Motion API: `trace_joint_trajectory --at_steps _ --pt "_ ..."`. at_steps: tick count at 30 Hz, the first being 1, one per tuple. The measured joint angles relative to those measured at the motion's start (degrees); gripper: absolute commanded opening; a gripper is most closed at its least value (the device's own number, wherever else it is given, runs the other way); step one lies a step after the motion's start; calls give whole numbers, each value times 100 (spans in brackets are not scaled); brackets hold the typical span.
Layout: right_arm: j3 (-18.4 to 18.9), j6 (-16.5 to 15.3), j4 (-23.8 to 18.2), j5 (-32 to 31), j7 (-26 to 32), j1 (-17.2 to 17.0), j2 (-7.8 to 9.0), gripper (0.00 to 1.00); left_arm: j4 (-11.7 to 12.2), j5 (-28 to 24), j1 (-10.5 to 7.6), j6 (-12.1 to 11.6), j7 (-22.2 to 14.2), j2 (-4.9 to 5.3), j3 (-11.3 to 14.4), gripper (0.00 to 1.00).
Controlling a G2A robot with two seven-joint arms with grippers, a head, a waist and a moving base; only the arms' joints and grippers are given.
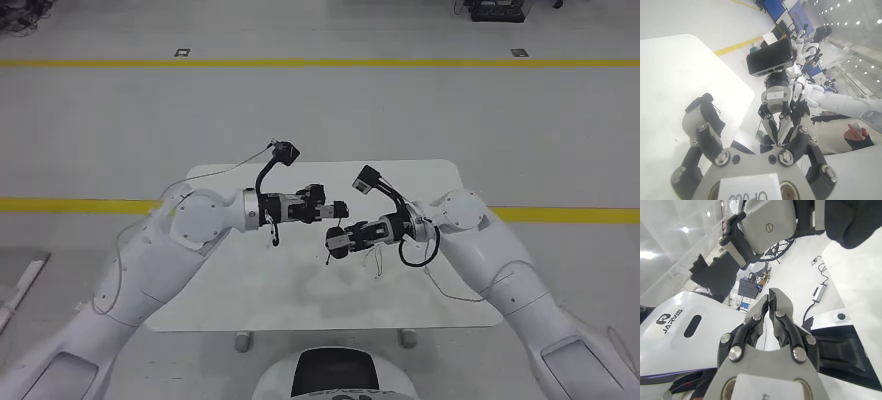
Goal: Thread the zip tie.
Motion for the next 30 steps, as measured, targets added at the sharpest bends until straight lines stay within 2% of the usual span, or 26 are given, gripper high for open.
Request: trace_joint_trajectory --at_steps 5,9,10,11,13,16,24,30 --pt "42 -15 -20 25 -70 -13 -14 0 22 89 -40 11 24 -8 14 100" --pt "100 -14 -70 13 -50 -68 -19 0 -25 157 10 55 132 -13 30 100" --pt "109 -14 -78 4 -41 -77 -21 0 -36 178 15 63 139 -13 31 75" --pt "118 -14 -86 -6 -34 -83 -23 0 -43 192 16 67 142 -13 28 56" --pt "136 -14 -97 -50 -26 -90 -27 0 -48 197 17 67 133 -13 17 38" --pt "166 -14 -116 -110 -52 -105 -35 0 -46 175 15 47 99 -14 8 29" --pt "225 -14 -139 -280 -72 -154 -47 0 2 202 -4 77 -132 -1 -12 14" --pt "223 -14 -111 -350 -39 -146 -56 0 21 148 -11 25 -209 5 -48 13"
